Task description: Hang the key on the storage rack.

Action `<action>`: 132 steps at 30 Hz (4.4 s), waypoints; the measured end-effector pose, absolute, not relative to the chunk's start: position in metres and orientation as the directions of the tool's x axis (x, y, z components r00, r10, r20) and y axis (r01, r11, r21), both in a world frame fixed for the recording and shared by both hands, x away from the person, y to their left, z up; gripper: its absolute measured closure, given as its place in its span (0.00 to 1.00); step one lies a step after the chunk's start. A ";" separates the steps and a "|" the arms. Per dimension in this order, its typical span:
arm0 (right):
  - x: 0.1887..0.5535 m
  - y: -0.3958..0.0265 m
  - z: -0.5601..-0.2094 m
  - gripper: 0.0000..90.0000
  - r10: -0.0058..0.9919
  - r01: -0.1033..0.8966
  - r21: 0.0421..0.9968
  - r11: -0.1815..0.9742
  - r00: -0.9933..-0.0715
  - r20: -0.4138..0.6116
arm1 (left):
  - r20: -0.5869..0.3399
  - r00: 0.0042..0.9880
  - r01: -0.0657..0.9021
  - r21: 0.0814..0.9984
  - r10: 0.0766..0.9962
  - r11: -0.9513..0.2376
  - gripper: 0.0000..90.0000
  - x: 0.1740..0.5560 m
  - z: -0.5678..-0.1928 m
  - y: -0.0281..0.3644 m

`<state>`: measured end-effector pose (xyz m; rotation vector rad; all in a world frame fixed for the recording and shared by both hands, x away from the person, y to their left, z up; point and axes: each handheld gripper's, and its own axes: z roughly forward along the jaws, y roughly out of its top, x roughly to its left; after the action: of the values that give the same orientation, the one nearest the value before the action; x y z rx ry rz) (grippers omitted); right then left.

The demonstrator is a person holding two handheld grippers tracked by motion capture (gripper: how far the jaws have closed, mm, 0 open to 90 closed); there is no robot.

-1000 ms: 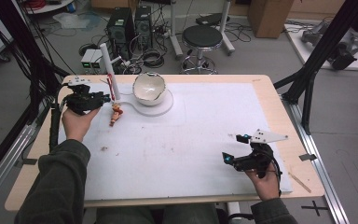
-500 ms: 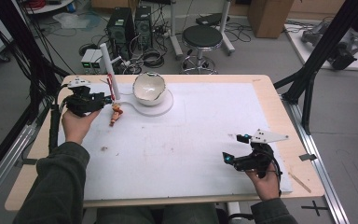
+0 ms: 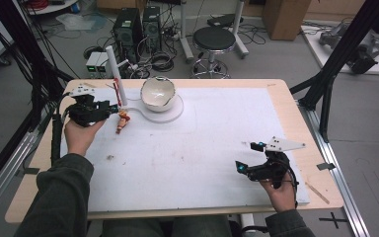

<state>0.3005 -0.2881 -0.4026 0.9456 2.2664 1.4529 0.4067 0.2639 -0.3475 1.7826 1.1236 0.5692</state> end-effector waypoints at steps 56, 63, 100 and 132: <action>0.298 -0.287 -0.402 0.05 0.667 0.378 0.883 0.278 -0.738 0.106 | -0.081 0.575 0.399 0.897 0.814 -0.193 0.48 0.362 -0.349 0.250; 0.298 -0.287 -0.402 0.05 0.668 0.377 0.884 0.278 -0.737 0.103 | -0.074 0.586 0.392 0.898 0.807 -0.202 0.47 0.355 -0.350 0.247; 0.297 -0.286 -0.403 0.05 0.671 0.380 0.881 0.283 -0.734 0.101 | -0.052 0.628 0.374 0.895 0.777 -0.242 0.38 0.317 -0.356 0.245; 0.299 -0.285 -0.404 0.05 0.672 0.381 0.878 0.289 -0.734 0.098 | -0.050 0.644 0.356 0.903 0.763 -0.241 0.35 0.279 -0.375 0.260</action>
<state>0.2986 -0.2849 -0.4043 0.9597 2.2718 1.4219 0.2787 0.2600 -0.3746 1.8437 0.8925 0.4995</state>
